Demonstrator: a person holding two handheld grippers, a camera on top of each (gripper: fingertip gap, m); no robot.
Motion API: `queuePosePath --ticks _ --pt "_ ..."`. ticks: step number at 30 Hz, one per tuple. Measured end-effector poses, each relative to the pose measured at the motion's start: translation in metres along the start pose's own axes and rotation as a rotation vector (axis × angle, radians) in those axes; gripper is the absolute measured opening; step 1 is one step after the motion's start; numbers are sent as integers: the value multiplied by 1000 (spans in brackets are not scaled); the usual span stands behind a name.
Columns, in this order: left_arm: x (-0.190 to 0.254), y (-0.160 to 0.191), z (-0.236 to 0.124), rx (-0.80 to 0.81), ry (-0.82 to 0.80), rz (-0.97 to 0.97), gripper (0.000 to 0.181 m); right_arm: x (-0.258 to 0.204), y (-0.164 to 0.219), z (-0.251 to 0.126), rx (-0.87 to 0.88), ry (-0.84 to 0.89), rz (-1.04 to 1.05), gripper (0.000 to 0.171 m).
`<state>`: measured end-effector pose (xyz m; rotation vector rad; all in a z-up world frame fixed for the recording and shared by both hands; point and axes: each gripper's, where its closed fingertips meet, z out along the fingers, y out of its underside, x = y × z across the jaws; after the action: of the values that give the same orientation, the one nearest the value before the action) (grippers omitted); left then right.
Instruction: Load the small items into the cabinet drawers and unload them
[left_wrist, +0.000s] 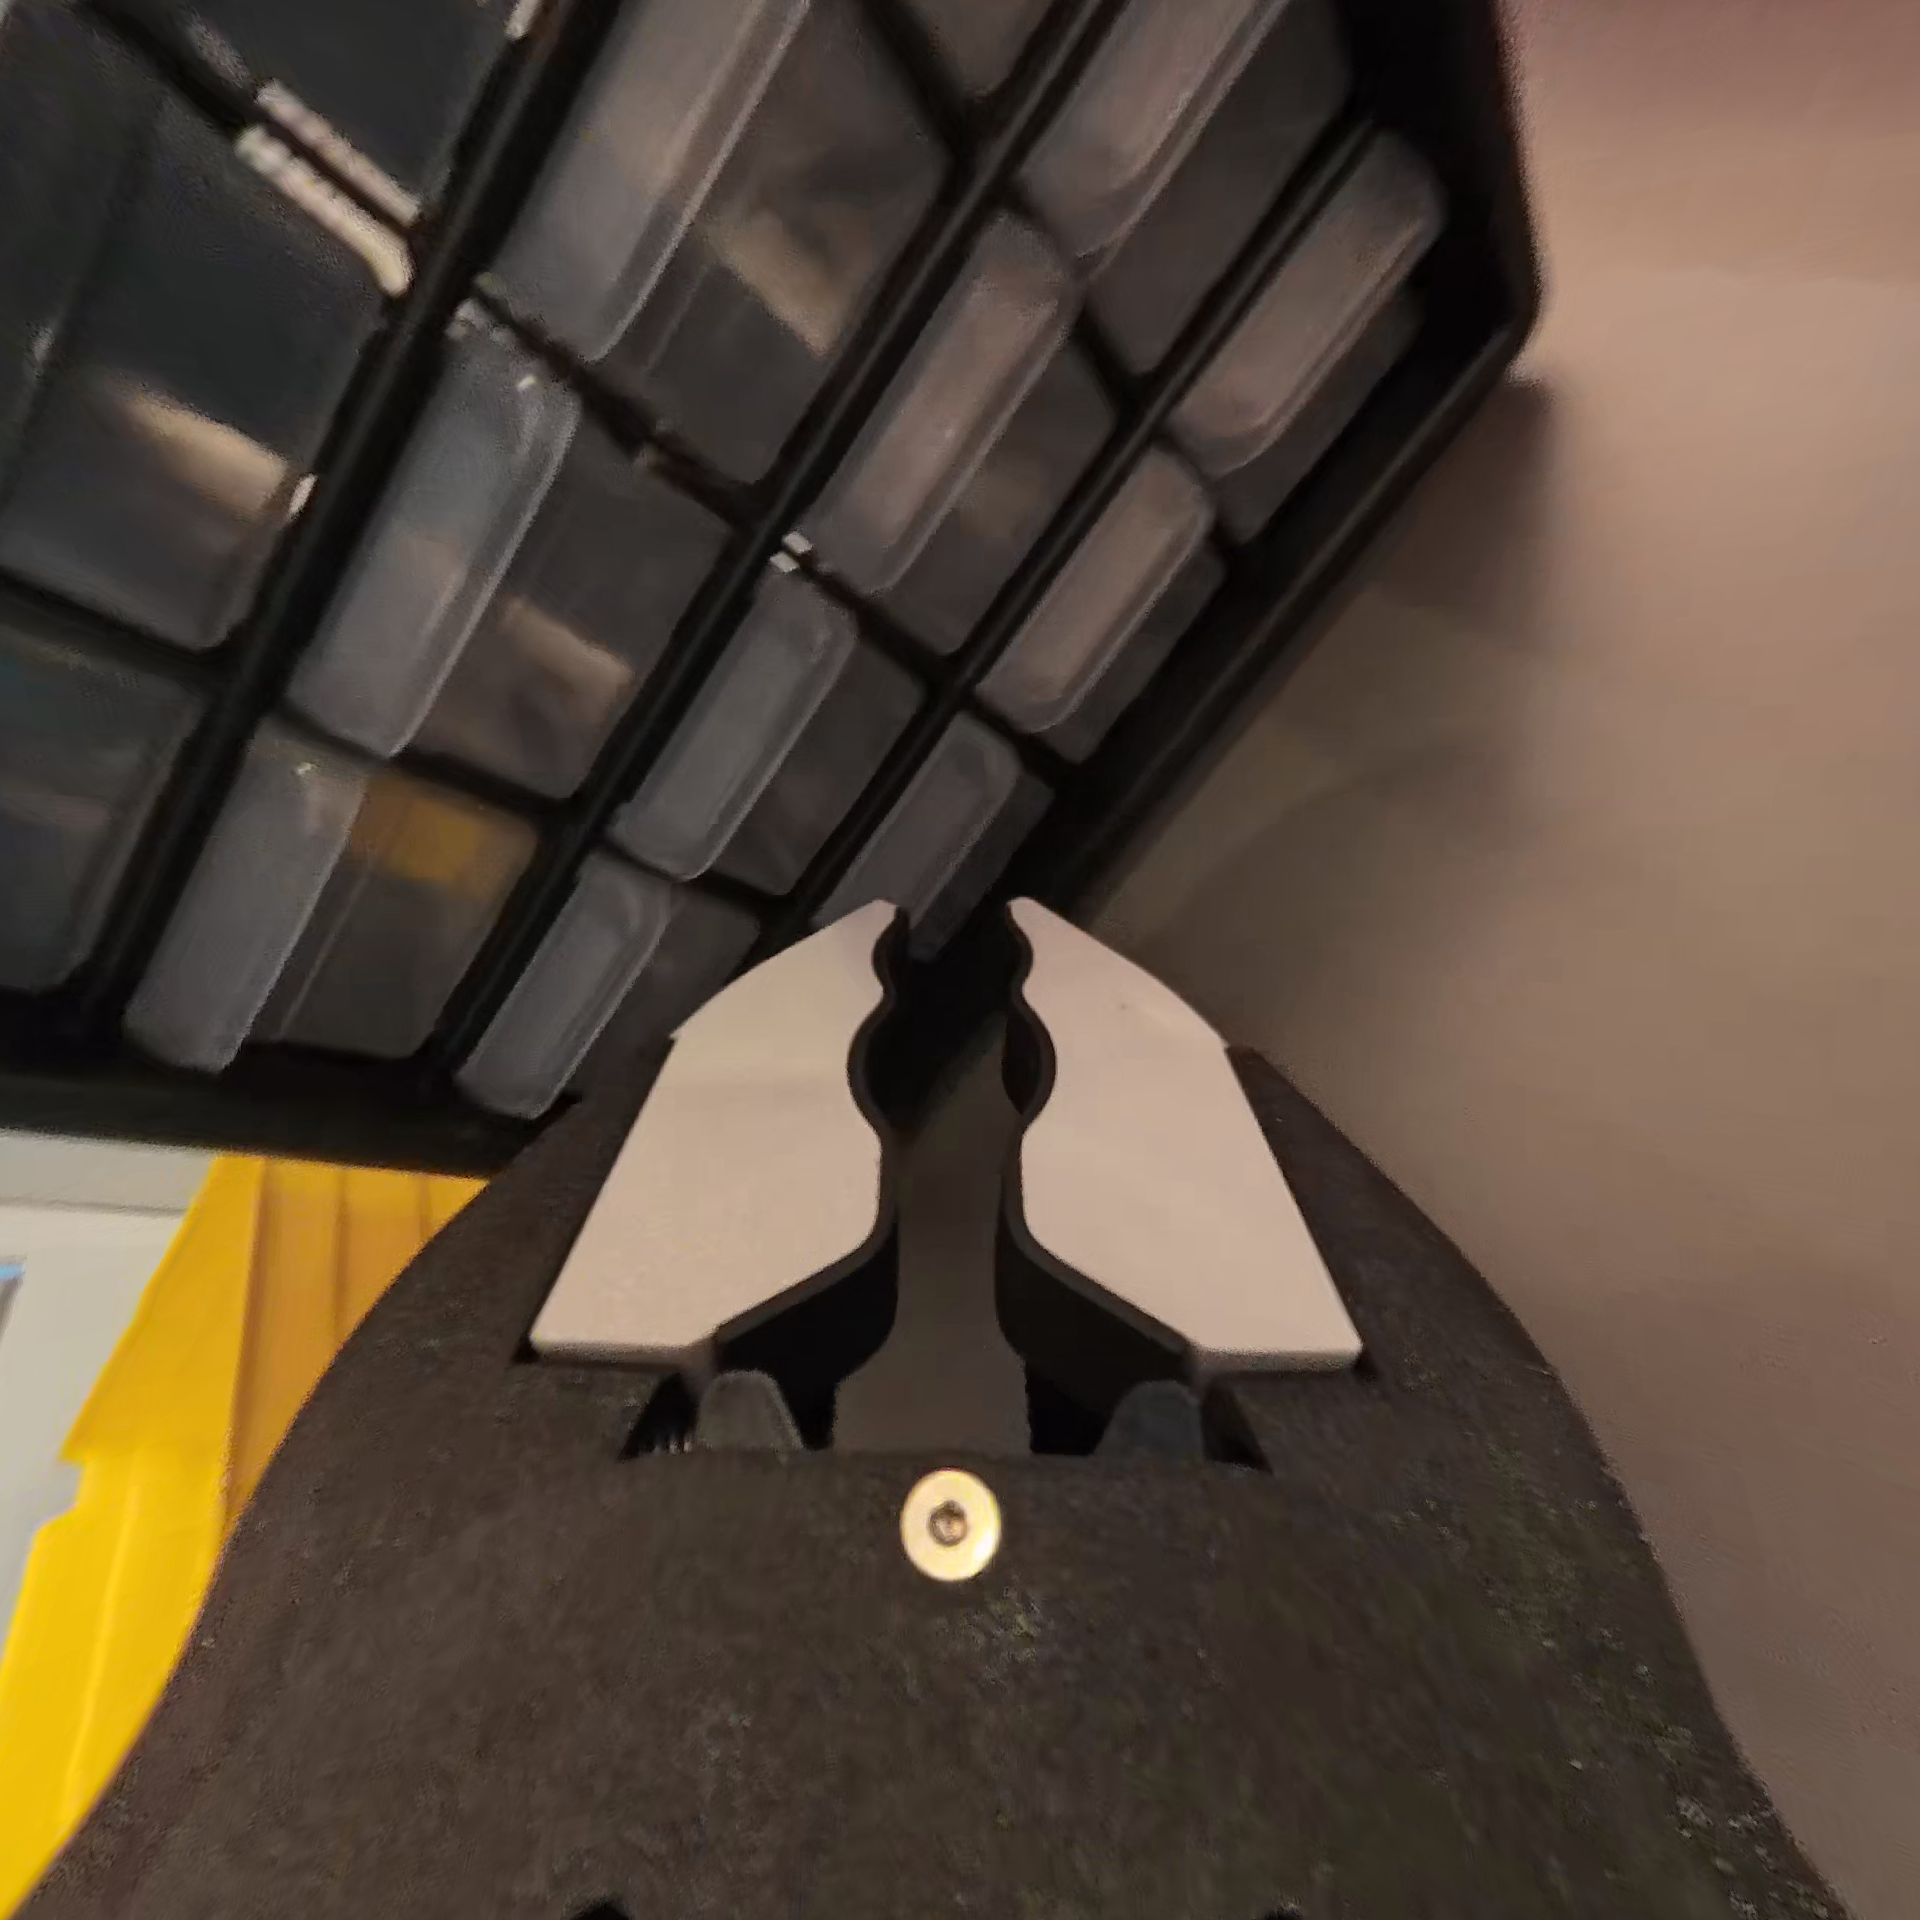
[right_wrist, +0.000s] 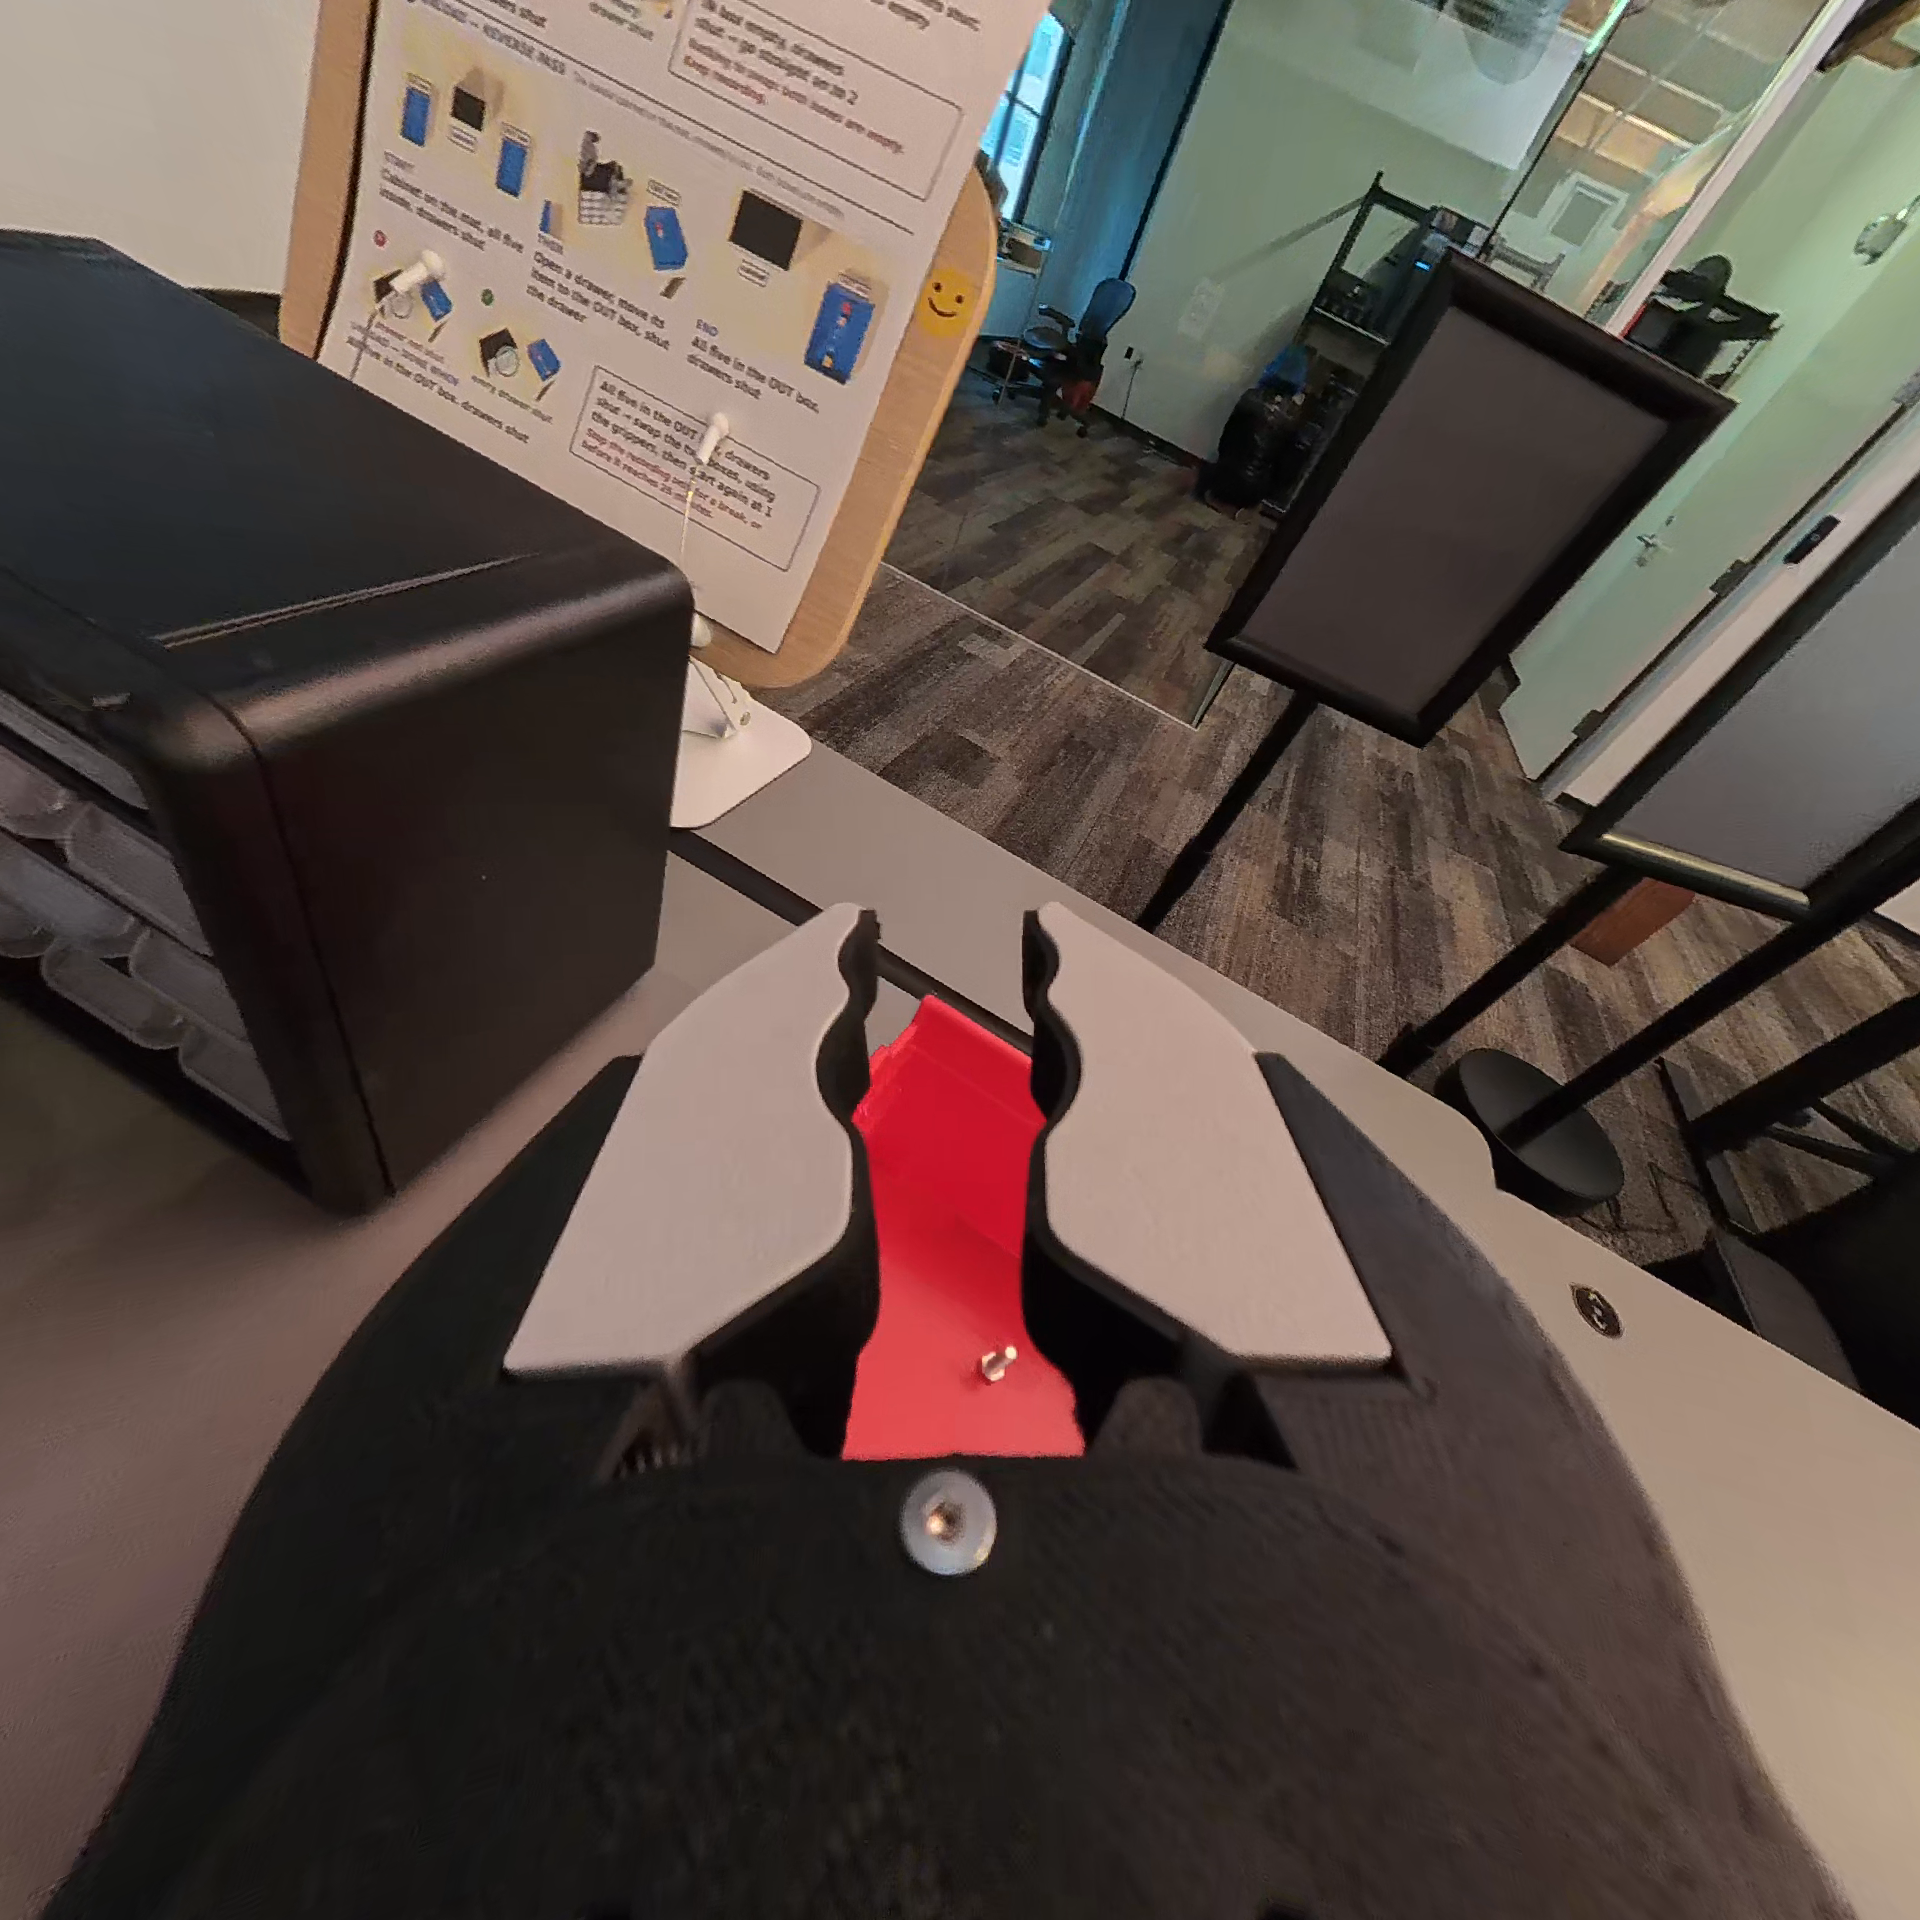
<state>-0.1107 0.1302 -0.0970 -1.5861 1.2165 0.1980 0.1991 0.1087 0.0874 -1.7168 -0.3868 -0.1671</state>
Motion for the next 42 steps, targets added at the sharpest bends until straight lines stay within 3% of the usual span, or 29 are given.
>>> queuePosePath --ticks 4,12,32,38,42 --pt "-17 10 18 -22 -136 45 19 -9 -2 5 -2 -26 -19 28" --pt "-10 11 26 51 -208 186 24 -15 2 7 -2 -76 12 27" --pt "-6 9 19 31 -266 281 15 -39 -4 14 -20 -138 -48 27" --pt "9 11 -9 35 -243 299 14 -91 -31 8 44 -281 -178 27" --pt "17 12 -26 35 -239 288 13 -172 -51 -12 114 -593 -258 23"
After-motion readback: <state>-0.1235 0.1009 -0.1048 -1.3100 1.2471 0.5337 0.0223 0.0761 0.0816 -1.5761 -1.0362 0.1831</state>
